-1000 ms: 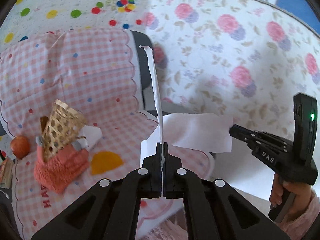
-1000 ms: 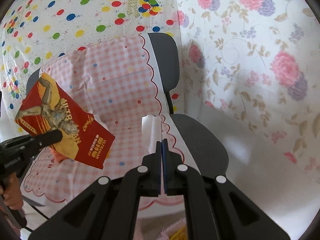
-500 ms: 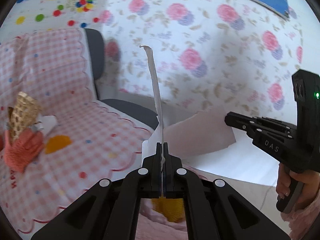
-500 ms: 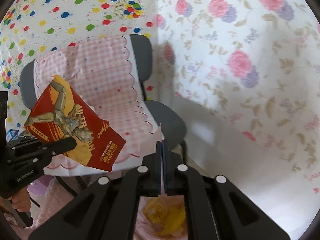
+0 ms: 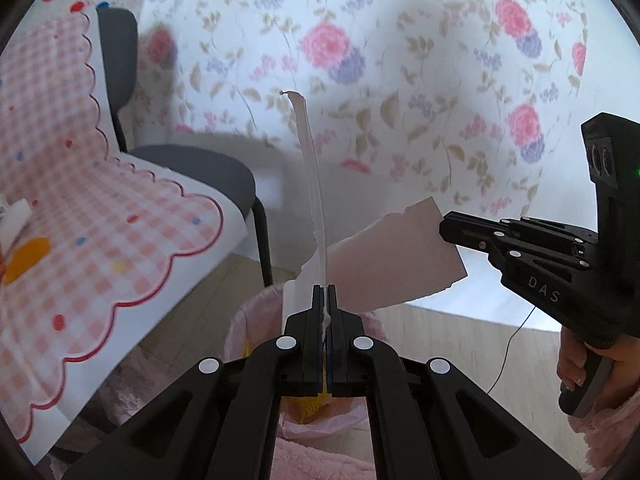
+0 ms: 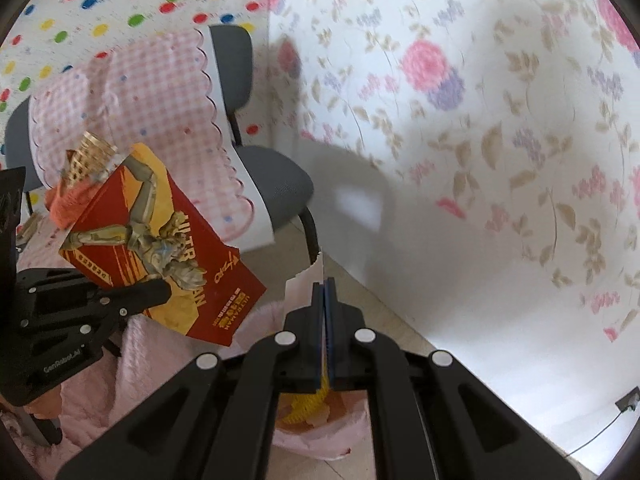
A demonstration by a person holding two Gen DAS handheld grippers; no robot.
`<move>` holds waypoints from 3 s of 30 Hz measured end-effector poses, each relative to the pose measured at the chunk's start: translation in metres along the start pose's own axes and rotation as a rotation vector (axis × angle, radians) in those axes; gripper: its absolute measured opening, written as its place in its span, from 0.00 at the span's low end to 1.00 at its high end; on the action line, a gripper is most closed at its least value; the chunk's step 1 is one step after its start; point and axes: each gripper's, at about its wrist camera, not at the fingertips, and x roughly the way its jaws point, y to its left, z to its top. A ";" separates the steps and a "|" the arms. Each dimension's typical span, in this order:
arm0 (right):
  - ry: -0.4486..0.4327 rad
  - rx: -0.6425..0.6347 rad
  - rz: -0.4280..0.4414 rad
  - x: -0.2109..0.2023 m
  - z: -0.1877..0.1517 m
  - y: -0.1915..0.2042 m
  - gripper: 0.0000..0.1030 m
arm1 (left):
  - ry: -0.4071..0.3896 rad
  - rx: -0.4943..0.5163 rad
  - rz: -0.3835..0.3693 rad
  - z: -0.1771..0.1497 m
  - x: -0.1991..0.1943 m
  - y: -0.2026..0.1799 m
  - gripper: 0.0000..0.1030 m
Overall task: Collect trash
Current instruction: 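Carry the wrapper with the left gripper while the right carries the paper to the bin, then open both grippers over the bin, releasing wrapper and paper, then grasp the orange-yellow scrap on the chair with the right gripper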
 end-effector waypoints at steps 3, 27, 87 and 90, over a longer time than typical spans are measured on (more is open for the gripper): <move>0.049 0.012 0.001 0.018 -0.008 -0.005 0.01 | 0.036 -0.005 -0.009 -0.001 0.014 0.004 0.01; 0.060 0.053 0.011 0.049 0.007 -0.009 0.33 | -0.024 -0.130 0.157 0.010 -0.023 0.066 0.41; 0.190 -0.343 0.489 0.220 0.112 0.312 0.67 | -0.074 -0.569 0.746 -0.059 -0.167 0.312 0.84; 0.214 -0.313 0.519 0.226 0.114 0.314 0.61 | -0.070 -0.564 0.745 -0.059 -0.165 0.312 0.84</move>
